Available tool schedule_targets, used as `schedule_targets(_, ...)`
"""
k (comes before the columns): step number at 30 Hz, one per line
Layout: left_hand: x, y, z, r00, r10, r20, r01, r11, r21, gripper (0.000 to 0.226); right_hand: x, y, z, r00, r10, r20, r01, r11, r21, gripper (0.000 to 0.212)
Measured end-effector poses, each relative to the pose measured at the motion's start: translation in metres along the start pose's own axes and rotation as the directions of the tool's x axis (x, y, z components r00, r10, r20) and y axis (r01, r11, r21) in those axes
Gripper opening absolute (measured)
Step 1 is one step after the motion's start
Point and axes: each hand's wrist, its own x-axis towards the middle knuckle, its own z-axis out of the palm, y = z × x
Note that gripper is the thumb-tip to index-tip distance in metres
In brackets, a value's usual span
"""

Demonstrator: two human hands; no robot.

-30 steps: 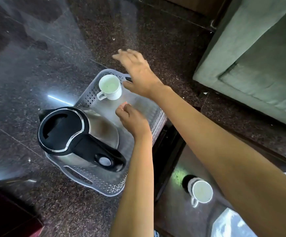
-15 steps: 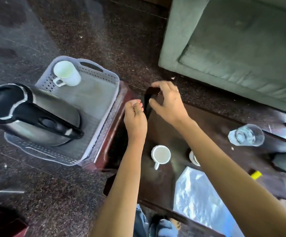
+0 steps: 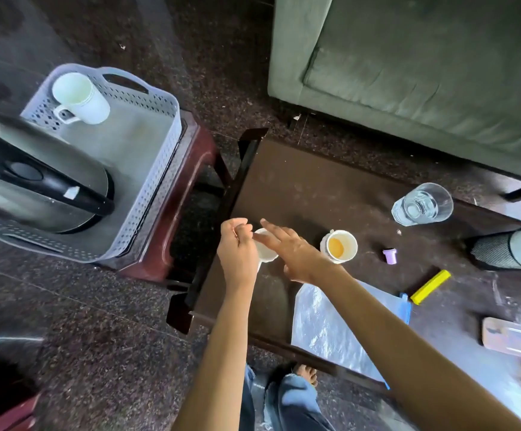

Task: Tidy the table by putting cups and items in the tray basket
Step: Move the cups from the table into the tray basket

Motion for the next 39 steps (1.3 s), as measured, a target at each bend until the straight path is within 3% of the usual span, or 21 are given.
schedule_targets(10, 0.019, 0.018, -0.031, 0.997, 0.023, -0.073, -0.026, 0.999, -0.04, 0.022, 0.023, -0.018, -0.029, 1.0, 0.011, -0.027, -0.014, 0.991, -0.131, 0.076)
schedule_targets(19, 0.075, 0.117, -0.092, 0.937, 0.108, -0.332, -0.179, 0.965, -0.192, 0.018, 0.098, -0.085, -0.196, 0.906, -0.16, -0.391, 0.189, 0.981, 0.036, 0.071)
schedule_targets(22, 0.097, 0.14, -0.107, 0.923, 0.078, -0.376, -0.168, 0.962, -0.214, 0.023, 0.135, -0.12, -0.24, 0.907, -0.199, -0.372, 0.225, 0.974, 0.027, 0.072)
schedule_targets(28, 0.141, 0.145, -0.117, 0.918, -0.059, -0.393, -0.049, 0.964, -0.26, 0.025, 0.23, -0.165, -0.245, 0.911, -0.323, -0.257, 0.219, 0.906, -0.362, 0.08)
schedule_targets(33, 0.163, 0.135, -0.117, 0.925, -0.14, -0.352, 0.048, 0.966, -0.256, 0.028, 0.273, -0.18, -0.223, 0.907, -0.362, -0.217, 0.281, 0.902, -0.328, 0.081)
schedule_targets(39, 0.185, 0.12, -0.116, 0.935, -0.147, -0.324, 0.075, 0.971, -0.226, 0.026, 0.305, -0.18, -0.197, 0.916, -0.34, -0.213, 0.245, 0.894, -0.375, 0.09)
